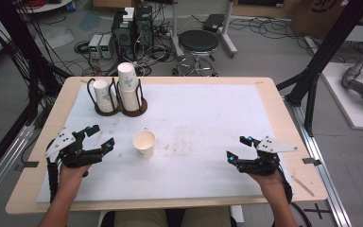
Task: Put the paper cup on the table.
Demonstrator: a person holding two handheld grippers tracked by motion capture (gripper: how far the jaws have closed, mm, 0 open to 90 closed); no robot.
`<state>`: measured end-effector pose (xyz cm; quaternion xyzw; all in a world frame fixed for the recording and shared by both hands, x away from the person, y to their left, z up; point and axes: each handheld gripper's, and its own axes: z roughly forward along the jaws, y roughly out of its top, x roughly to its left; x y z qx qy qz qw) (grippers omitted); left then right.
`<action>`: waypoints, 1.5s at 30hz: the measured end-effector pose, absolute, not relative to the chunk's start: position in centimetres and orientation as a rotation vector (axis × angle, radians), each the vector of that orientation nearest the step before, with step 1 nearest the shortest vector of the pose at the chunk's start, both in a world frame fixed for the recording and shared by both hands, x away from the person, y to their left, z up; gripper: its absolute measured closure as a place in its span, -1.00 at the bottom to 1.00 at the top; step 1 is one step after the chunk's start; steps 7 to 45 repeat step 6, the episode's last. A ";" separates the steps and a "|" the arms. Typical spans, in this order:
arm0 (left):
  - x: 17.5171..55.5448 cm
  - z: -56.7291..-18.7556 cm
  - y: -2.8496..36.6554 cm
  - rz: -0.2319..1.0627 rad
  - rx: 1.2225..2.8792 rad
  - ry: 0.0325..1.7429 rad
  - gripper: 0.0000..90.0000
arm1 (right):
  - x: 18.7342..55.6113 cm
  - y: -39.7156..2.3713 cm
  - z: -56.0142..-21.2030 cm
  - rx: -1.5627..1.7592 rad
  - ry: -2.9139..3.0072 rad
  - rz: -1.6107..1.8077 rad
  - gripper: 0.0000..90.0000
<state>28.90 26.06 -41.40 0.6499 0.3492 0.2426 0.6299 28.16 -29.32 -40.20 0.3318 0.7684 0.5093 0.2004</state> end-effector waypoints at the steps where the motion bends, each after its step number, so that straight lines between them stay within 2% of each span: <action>1: 28.9 -41.4 26.1 0.556 1.488 0.800 -0.63 | 28.1 -29.4 -40.2 0.932 2.147 1.427 -0.51; 45: 28.9 -41.4 26.1 0.561 1.485 0.805 -0.63 | 28.3 -29.4 -40.3 0.931 2.144 1.431 -0.51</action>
